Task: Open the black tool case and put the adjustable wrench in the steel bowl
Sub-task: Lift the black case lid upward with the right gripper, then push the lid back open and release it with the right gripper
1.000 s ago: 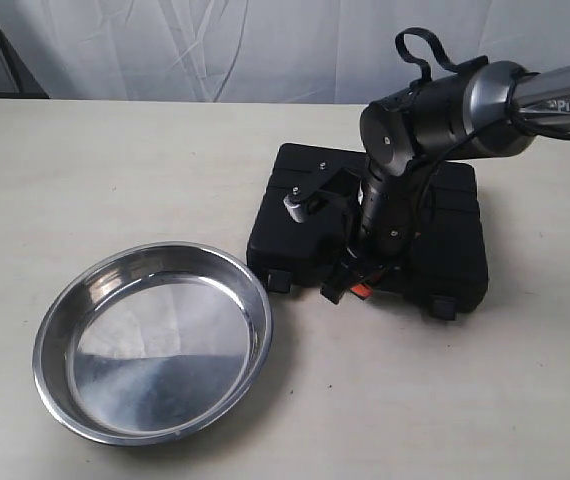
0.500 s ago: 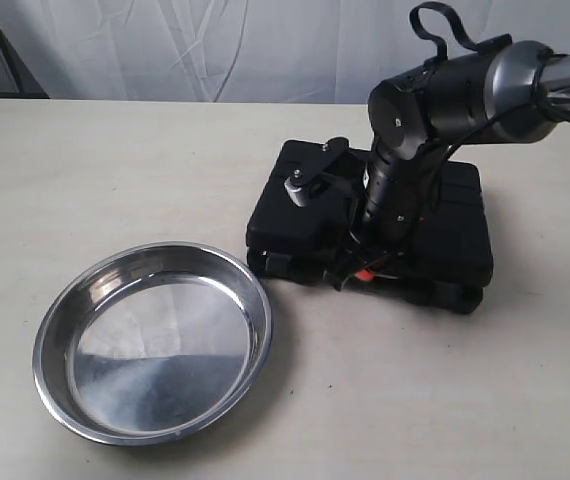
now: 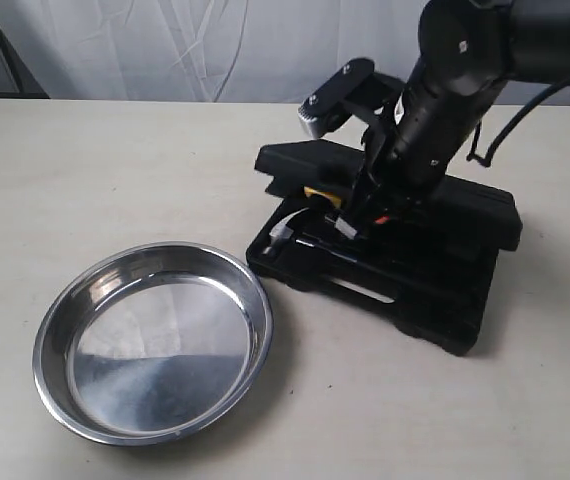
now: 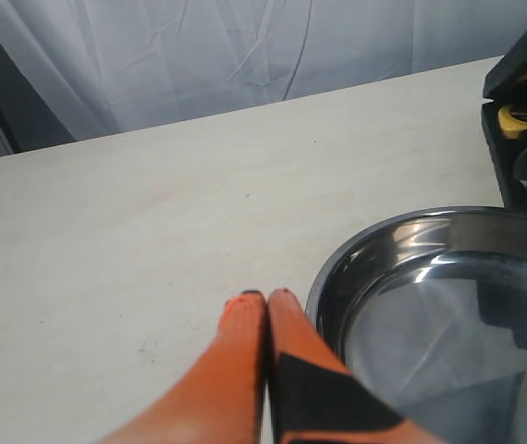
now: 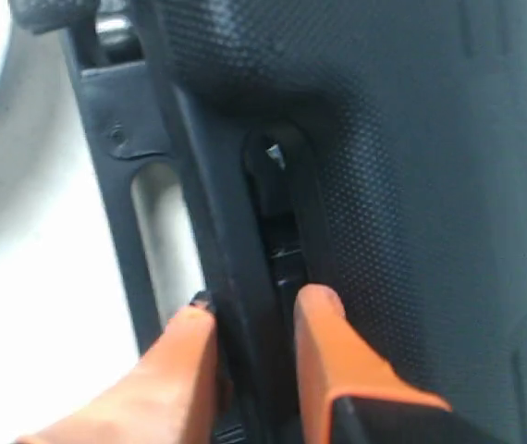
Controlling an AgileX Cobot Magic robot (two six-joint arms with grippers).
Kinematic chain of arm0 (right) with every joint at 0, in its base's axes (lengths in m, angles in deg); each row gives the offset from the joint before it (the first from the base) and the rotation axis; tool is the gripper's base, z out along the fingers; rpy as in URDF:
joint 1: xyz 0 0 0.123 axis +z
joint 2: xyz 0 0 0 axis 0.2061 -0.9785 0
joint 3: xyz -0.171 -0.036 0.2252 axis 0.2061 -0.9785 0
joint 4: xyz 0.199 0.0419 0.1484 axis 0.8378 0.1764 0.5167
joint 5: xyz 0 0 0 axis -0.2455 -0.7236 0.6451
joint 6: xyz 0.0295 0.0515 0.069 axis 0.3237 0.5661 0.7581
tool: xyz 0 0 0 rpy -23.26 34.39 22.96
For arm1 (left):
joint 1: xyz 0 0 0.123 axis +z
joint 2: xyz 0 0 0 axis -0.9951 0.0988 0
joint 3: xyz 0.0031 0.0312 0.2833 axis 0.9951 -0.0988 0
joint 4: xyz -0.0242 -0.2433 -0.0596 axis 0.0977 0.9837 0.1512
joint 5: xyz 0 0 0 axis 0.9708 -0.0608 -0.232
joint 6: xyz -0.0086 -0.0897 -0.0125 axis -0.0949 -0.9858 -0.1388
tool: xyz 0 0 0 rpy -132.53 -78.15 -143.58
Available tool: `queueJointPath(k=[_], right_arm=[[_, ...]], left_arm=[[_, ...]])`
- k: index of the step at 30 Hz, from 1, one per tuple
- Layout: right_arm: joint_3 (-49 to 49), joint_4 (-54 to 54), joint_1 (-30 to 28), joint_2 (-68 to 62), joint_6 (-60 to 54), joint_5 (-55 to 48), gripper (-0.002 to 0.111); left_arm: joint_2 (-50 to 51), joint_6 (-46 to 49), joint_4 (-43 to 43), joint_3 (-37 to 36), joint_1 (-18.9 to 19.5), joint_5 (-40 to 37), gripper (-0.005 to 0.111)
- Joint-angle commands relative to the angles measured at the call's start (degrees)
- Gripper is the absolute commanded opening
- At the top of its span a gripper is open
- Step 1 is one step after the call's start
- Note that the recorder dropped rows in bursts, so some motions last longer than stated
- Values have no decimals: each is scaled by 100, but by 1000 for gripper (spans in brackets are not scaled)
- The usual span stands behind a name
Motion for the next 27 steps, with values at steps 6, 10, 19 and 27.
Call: queueJointPath(k=[6,10,19,27], right_arm=[[42,-2569,-33,499,1467,479,-1],[42,-3543,-33,420,1922,531,-1],[42,-4964,-33,41,2647,577,-1],[42,-5467,-162,24,3812,355,-1]], left_arm=[[-26,-21,23,-9,-46,79,0],[-26,-21,23,-9,-46,79,0],[-26,-21,23,-9,-46,79,0],[-26,-21,23,-9,-46,79,0]])
